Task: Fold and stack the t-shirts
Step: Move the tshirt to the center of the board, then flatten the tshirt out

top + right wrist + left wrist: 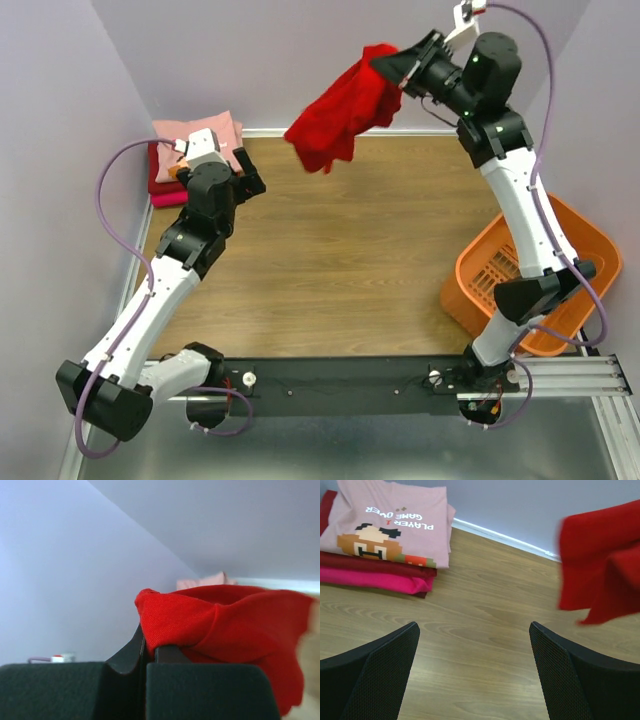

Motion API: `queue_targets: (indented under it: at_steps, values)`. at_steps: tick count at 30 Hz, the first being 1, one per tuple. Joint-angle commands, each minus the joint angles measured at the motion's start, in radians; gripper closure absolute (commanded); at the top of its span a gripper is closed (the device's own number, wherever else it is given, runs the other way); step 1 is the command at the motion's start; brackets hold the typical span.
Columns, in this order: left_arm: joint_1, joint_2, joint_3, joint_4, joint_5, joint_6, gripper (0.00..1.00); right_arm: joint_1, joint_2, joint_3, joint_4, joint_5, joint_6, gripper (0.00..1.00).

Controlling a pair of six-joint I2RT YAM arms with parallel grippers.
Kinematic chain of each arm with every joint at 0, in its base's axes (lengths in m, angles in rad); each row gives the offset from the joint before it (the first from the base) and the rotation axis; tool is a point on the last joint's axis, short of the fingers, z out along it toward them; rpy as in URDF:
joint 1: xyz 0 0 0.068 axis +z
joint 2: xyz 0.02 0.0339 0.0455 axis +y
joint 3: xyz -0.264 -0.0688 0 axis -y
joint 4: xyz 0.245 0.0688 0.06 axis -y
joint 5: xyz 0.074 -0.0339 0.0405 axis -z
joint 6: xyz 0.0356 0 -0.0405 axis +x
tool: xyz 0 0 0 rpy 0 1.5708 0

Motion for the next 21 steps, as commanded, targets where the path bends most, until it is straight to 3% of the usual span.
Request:
queue_targets:
  at_steps: [1,2,3,4,6,13,21]
  values:
    - [0.009,-0.050,-0.031,-0.019,-0.082,-0.020,0.02,-0.003,-0.082,-0.267,0.006,0.035,-0.009,0.78]
    - [0.009,-0.058,-0.035,-0.020,-0.082,-0.017,0.02,-0.005,-0.106,-0.342,-0.003,0.154,-0.003,0.62]
    - [0.009,-0.058,-0.041,-0.020,-0.081,-0.012,0.02,-0.006,-0.157,-0.424,-0.007,0.219,0.005,0.36]
    - [0.010,-0.058,-0.043,-0.026,-0.079,-0.006,0.02,-0.008,-0.174,-0.486,-0.017,0.282,-0.001,0.21]
    - [0.010,-0.044,-0.052,-0.045,-0.078,-0.002,0.02,-0.010,-0.186,-0.597,-0.076,0.438,-0.053,0.04]
    - [0.010,0.021,-0.127,-0.049,-0.003,-0.017,0.02,0.027,-0.148,-0.654,-0.184,0.447,-0.205,0.03]
    - [0.027,0.196,-0.190,-0.069,0.105,-0.064,0.02,0.220,-0.067,-0.735,-0.198,0.375,-0.247,0.07]
